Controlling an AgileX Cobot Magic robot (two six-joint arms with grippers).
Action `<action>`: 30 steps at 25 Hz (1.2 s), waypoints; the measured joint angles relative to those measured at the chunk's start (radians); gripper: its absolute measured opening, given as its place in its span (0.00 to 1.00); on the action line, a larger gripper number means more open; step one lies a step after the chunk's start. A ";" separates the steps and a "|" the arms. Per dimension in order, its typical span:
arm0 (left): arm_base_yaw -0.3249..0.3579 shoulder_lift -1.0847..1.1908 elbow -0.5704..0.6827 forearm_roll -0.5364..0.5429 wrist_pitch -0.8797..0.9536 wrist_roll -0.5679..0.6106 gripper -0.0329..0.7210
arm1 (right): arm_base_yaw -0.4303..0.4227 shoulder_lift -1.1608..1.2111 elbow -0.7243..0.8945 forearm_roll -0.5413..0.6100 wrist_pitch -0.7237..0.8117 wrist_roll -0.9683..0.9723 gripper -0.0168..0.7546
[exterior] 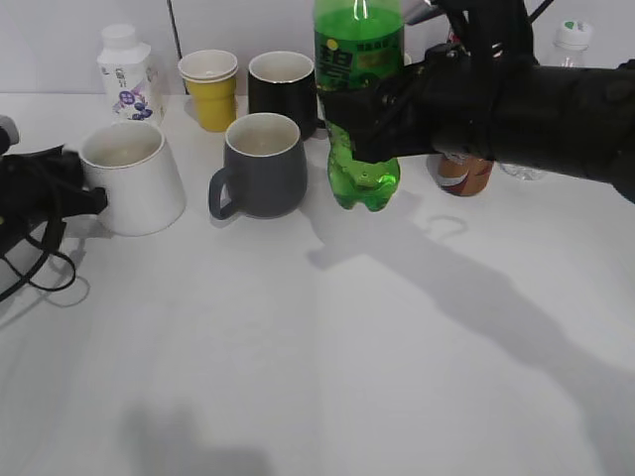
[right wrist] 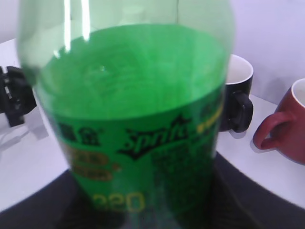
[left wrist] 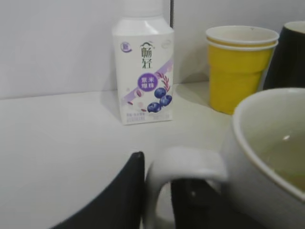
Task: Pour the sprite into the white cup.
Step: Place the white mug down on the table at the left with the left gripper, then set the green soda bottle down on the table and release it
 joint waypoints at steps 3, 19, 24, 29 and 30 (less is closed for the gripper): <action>0.000 -0.003 0.025 0.000 -0.017 -0.004 0.32 | 0.000 0.000 0.000 0.000 -0.001 0.002 0.51; 0.000 -0.208 0.275 -0.022 -0.024 -0.004 0.36 | -0.123 0.142 0.000 0.172 -0.155 -0.107 0.51; 0.000 -0.310 0.355 -0.022 -0.024 -0.004 0.36 | -0.151 0.256 0.000 0.191 -0.280 -0.213 0.51; 0.000 -0.371 0.377 -0.015 -0.026 -0.004 0.36 | -0.151 0.339 0.002 0.219 -0.350 -0.245 0.51; 0.000 -0.378 0.379 -0.009 -0.027 -0.004 0.36 | -0.151 0.348 0.002 0.223 -0.374 -0.246 0.51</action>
